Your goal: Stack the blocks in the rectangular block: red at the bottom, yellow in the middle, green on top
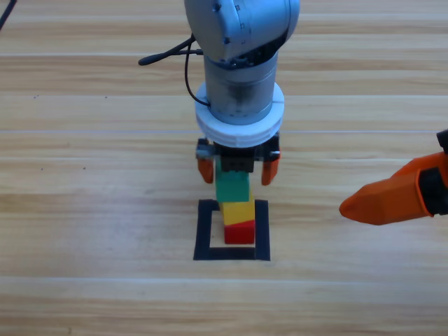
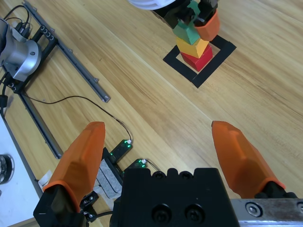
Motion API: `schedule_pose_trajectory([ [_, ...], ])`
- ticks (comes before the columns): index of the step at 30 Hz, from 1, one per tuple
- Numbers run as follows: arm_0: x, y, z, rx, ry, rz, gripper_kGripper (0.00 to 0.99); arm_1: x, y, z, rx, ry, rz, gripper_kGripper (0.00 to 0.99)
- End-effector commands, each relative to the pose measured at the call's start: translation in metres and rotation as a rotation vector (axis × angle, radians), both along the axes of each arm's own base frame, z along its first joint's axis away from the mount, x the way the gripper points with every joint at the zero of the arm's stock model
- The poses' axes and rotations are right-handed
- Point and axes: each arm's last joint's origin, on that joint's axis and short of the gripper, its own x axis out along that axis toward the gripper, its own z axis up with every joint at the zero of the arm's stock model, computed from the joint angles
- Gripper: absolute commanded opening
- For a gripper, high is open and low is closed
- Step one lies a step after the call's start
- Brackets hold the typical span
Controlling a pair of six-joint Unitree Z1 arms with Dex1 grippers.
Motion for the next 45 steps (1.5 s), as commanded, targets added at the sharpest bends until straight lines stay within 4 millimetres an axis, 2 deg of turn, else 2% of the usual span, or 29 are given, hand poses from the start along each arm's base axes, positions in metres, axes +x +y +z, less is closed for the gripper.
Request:
schedule_pose_trajectory([
  [1, -0.006, -0.008, -0.021, 0.059, 0.034, -0.033, 0.990, 0.007, 0.010, -0.012, -0.055, 0.029, -0.007, 0.988],
  [7, -0.007, -0.009, -0.018, 0.050, 0.029, -0.033, 0.990, 0.007, 0.010, -0.013, -0.057, 0.030, -0.007, 0.988],
  [11, -0.011, -0.009, -0.001, 0.024, -0.003, -0.038, 0.990, 0.006, 0.009, -0.012, -0.058, 0.022, 0.000, 0.988],
  [13, -0.017, -0.006, 0.022, 0.002, -0.051, -0.040, 0.990, 0.005, 0.006, -0.010, -0.055, 0.009, 0.003, 0.988],
  [15, -0.031, -0.001, 0.053, -0.027, -0.132, -0.046, 0.990, 0.003, 0.003, -0.007, -0.052, -0.017, 0.006, 0.988],
  [19, -0.075, 0.017, 0.117, -0.073, -0.319, -0.068, 0.990, 0.000, -0.003, -0.002, -0.045, -0.050, -0.011, 0.988],
  [21, -0.095, 0.028, 0.132, -0.068, -0.375, -0.074, 0.990, -0.001, -0.004, -0.001, -0.044, -0.055, -0.010, 0.988],
  [23, -0.117, 0.038, 0.139, -0.046, -0.423, -0.078, 0.990, 0.000, -0.005, -0.002, -0.052, -0.057, -0.018, 0.988],
  [28, -0.158, 0.060, 0.139, 0.006, -0.507, -0.116, 0.990, 0.003, -0.005, -0.004, -0.078, -0.083, -0.051, 0.988],
  [31, -0.174, 0.073, 0.128, 0.038, -0.537, -0.144, 0.990, 0.004, -0.005, -0.004, -0.096, -0.110, -0.072, 0.988],
  [33, -0.184, 0.092, 0.118, 0.036, -0.553, -0.154, 0.990, 0.005, -0.006, -0.004, -0.106, -0.121, -0.079, 0.988],
  [40, -0.205, 0.163, 0.093, -0.036, -0.607, -0.193, 0.990, 0.005, -0.007, -0.005, -0.122, -0.130, -0.075, 0.988],
  [45, -0.208, 0.174, 0.082, -0.046, -0.616, -0.199, 0.990, 0.005, -0.006, -0.005, -0.121, -0.128, -0.071, 0.988],
])
